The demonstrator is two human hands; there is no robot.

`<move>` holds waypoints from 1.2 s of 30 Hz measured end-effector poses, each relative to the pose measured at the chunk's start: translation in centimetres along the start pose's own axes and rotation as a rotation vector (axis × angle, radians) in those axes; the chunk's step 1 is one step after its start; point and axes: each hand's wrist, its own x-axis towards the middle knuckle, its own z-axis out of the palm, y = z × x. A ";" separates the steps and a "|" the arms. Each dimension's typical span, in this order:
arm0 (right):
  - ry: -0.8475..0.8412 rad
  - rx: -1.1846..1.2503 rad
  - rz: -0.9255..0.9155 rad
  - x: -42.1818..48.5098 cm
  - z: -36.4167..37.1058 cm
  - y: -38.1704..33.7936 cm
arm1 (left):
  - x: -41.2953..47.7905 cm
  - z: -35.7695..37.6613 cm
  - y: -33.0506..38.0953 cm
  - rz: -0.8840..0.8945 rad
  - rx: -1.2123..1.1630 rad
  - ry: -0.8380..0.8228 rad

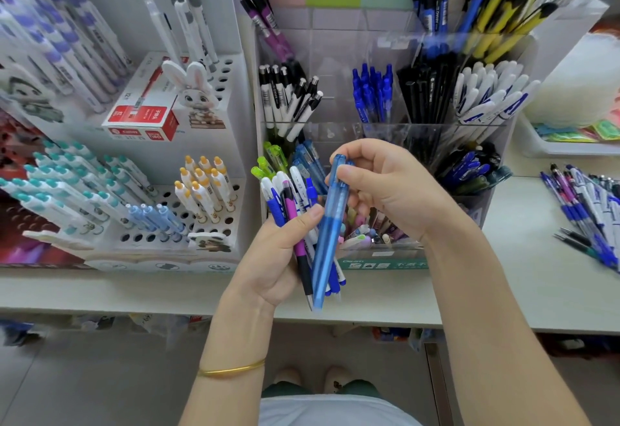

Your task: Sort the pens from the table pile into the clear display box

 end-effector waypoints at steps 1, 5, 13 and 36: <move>0.007 -0.004 -0.004 0.1 -0.2 -0.1 | 0.0 0.1 0.2 0.007 0.005 0.007; 0.191 -0.059 -0.091 0.8 -1.2 -1.1 | -0.2 -0.1 0.6 0.033 0.100 0.038; 0.517 -0.380 -0.504 2.4 -1.5 -3.2 | -0.4 -2.0 1.4 0.074 0.269 0.123; 0.431 -0.936 -0.411 3.1 3.5 0.4 | -0.2 -2.7 1.2 0.053 0.104 0.097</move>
